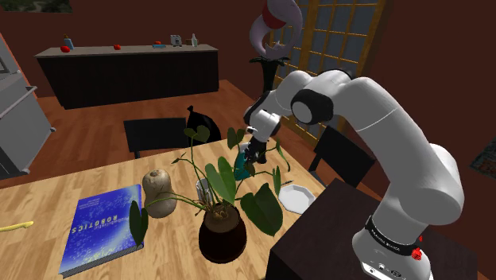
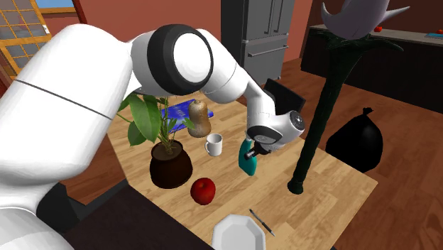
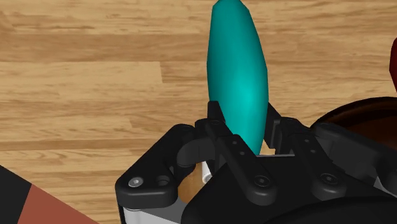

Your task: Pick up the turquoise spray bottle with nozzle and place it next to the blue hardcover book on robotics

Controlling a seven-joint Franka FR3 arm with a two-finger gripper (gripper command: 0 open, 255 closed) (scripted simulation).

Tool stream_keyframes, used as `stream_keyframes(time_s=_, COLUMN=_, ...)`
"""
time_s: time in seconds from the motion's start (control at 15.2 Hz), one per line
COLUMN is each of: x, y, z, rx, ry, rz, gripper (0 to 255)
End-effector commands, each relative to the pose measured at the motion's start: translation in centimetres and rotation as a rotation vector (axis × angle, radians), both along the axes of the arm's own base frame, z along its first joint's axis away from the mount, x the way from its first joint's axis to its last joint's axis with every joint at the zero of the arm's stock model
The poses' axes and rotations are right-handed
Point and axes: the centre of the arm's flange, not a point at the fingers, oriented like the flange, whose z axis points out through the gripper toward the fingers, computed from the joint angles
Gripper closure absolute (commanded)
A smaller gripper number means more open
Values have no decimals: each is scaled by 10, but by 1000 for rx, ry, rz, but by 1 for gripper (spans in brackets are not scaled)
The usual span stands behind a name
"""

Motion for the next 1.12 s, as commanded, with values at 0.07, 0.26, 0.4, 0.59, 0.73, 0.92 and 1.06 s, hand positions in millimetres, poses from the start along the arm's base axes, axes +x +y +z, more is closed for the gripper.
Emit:
stream_keyframes(time_s=0.07, x=1, y=1, z=15, rx=0, ry=0, rz=0, gripper=255)
stream_keyframes(time_s=0.26, x=1, y=1, z=31, rx=0, ry=0, rz=0, gripper=255)
stream_keyframes(time_s=0.4, x=1, y=1, z=42, rx=0, ry=0, rz=0, gripper=255)
stream_keyframes(time_s=0.59, x=1, y=1, z=58, rx=0, ry=0, rz=0, gripper=255)
stream_keyframes(time_s=0.73, x=1, y=1, z=68, rx=0, ry=0, rz=0, gripper=255)
stream_keyframes(time_s=0.92, x=1, y=1, z=84, rx=0, ry=0, rz=0, gripper=255)
stream_keyframes(time_s=1.06, x=1, y=1, z=95, rx=0, ry=0, rz=0, gripper=255)
